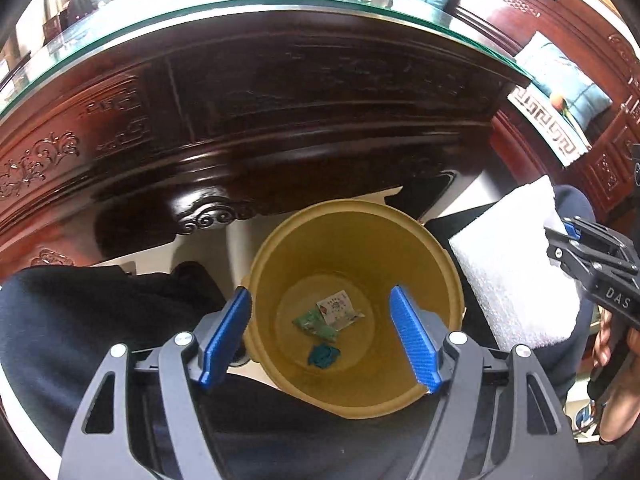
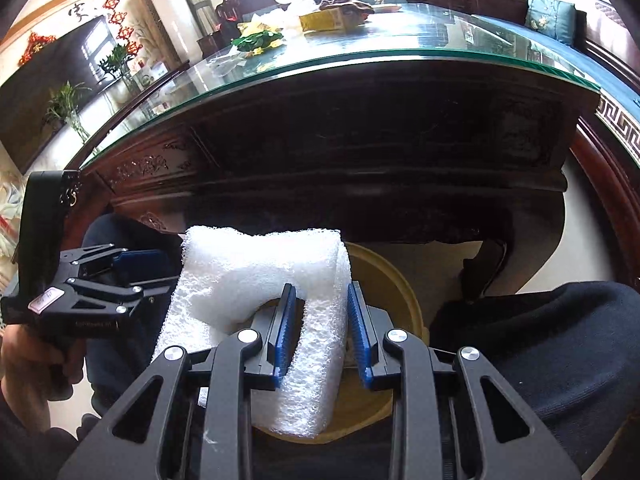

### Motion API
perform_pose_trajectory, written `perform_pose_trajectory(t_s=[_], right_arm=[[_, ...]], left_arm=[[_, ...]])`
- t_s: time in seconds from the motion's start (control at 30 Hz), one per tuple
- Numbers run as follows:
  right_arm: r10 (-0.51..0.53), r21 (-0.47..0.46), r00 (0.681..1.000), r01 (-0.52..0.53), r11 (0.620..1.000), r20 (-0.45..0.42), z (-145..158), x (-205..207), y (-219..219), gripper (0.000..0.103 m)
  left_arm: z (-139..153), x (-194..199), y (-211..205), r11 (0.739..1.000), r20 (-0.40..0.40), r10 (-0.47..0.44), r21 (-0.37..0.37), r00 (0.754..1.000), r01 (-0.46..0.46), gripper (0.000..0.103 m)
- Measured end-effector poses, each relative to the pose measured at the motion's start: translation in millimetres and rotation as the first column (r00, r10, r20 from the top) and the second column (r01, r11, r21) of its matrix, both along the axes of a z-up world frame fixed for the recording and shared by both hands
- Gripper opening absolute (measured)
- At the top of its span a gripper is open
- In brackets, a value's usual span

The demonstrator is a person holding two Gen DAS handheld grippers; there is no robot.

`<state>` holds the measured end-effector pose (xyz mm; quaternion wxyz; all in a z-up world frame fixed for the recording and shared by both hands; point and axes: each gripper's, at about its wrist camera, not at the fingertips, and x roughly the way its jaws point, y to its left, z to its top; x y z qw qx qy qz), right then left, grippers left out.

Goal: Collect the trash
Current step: 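Carry both items over the wastebasket and open both grippers to drop them, then move both grippers back to the table toward the folded paper and green bag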

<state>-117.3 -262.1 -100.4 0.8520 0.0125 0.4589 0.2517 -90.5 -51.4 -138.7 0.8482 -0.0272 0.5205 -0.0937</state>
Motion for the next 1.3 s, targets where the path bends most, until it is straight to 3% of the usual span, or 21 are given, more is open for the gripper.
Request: perform_pose_trajectory(t_s=[0.03, 0.07, 0.1, 0.77, 0.97, 1.03, 1.13, 1.2, 1.3], right_arm=[[0.014, -0.009, 1.0, -0.014, 1.0, -0.015, -1.9, 0.5, 3.4, 0.03], [0.027, -0.016, 0.999, -0.027, 1.0, -0.034, -4.2, 0.6, 6.6, 0.048], [0.036, -0.014, 0.998, -0.036, 0.999, -0.045, -6.6, 0.2, 8.7, 0.057], [0.099, -0.012, 0.992, -0.1, 0.995, -0.081, -8.1, -0.2, 20.9, 0.056], [0.095, 0.03, 0.994, -0.093, 0.995, -0.056, 3.5, 5.2, 16.1, 0.057], [0.082, 0.045, 0.996, -0.081, 0.996, -0.022, 11.5, 9.7, 13.5, 0.063], [0.058, 0.069, 0.997, -0.062, 0.996, 0.05, 29.4, 20.1, 11.0, 0.079], [0.046, 0.088, 0.995, -0.054, 0.995, 0.093, 41.3, 28.4, 11.0, 0.091], [0.025, 0.093, 0.99, -0.038, 0.995, 0.141, 55.6, 42.6, 16.0, 0.095]], left_arm=[[0.5, 0.0, 1.7, 1.0, 0.0, 0.004, -0.001, 1.0, -0.004, 0.072], [0.9, 0.0, 3.3, 1.0, 0.001, 0.007, 0.002, 1.0, -0.007, 0.073], [1.2, 0.5, 4.2, 1.0, 0.002, 0.01, 0.006, 1.0, -0.01, 0.073], [9.9, 8.5, 4.5, 1.0, 0.011, 0.015, 0.017, 1.0, -0.015, 0.075], [17.0, 16.0, 7.6, 1.0, 0.026, 0.027, 0.006, 0.999, -0.027, 0.075], [27.9, 23.3, 12.0, 0.999, 0.058, 0.049, -0.003, 0.997, -0.048, 0.075], [53.9, 38.5, 21.2, 0.995, 0.145, 0.1, -0.003, 0.984, -0.1, 0.084], [73.8, 51.2, 29.4, 0.99, 0.217, 0.137, 0.008, 0.966, -0.142, 0.088], [97.6, 71.9, 41.0, 0.975, 0.304, 0.194, 0.044, 0.933, -0.217, 0.094]])
